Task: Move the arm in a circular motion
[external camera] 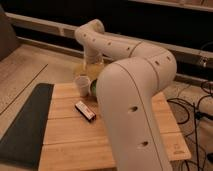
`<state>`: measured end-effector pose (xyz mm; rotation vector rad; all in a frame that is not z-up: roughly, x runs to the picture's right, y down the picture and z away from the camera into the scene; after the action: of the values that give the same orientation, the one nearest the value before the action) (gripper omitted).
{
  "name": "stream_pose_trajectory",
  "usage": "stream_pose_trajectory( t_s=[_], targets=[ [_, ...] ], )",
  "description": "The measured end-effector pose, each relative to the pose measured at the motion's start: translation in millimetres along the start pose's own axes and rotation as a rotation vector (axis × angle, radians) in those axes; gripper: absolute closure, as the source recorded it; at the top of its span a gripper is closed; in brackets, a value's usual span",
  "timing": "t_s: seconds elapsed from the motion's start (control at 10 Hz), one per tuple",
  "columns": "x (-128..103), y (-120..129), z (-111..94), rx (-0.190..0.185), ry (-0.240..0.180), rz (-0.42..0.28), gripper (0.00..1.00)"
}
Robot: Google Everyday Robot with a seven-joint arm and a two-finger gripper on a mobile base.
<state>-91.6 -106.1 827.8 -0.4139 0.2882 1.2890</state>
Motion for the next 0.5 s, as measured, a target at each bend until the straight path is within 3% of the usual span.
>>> stream_pose_trajectory(
  t_s=[0.2, 0.3, 0.5],
  targets=[
    [27.4, 51.7, -3.5, -0.04, 0.012, -0.104, 0.35],
    [53.3, 77.5, -10.3, -0.058, 0.015, -0.167, 0.35],
    [99.6, 94.4, -17.5, -0.059, 0.024, -0.221, 0.35]
  ],
)
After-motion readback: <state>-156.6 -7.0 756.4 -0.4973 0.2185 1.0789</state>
